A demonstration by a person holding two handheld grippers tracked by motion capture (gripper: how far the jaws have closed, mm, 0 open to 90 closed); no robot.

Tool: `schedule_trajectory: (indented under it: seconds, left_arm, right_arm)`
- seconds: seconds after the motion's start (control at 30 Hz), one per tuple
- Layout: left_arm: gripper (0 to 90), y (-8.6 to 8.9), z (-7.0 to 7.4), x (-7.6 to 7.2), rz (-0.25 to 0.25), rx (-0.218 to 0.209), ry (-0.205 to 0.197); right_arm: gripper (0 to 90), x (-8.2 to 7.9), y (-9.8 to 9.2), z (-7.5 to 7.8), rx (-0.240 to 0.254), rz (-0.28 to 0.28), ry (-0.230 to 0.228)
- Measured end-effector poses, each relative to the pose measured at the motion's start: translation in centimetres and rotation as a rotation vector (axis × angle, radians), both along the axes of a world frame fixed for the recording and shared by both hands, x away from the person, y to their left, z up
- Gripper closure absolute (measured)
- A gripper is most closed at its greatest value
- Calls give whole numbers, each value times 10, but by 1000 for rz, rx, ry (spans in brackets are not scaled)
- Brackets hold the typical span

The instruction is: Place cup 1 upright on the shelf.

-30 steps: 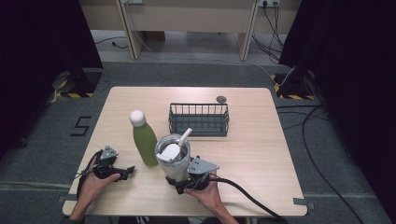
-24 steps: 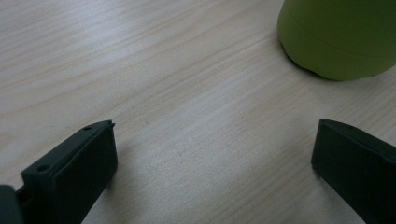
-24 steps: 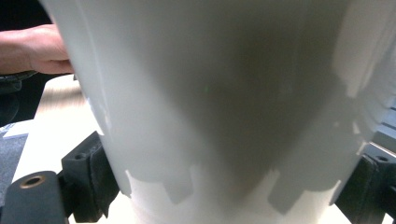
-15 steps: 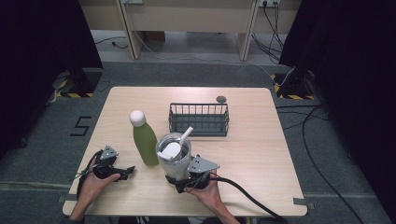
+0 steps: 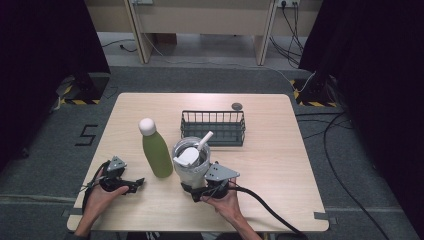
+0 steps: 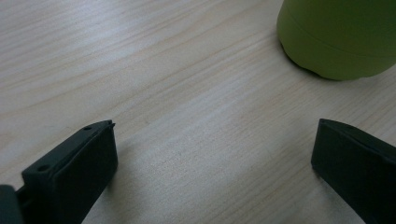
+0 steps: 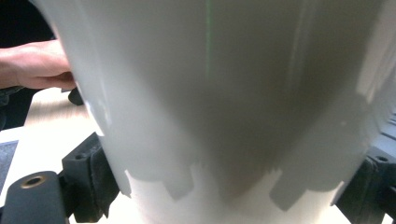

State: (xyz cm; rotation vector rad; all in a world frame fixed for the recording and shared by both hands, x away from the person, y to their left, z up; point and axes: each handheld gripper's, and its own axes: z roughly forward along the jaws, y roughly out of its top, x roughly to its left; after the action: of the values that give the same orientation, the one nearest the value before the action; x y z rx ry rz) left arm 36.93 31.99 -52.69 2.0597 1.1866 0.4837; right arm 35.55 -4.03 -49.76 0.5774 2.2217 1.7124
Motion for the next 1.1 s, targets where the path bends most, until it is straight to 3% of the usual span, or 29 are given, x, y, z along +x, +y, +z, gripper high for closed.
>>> schedule_trajectory:
  seconds: [1.1]
  left_arm:
    - [0, 0, 0, 0, 0, 0, 0]
  right_arm:
    - [118, 18, -27, 35, -1, -88, -16]
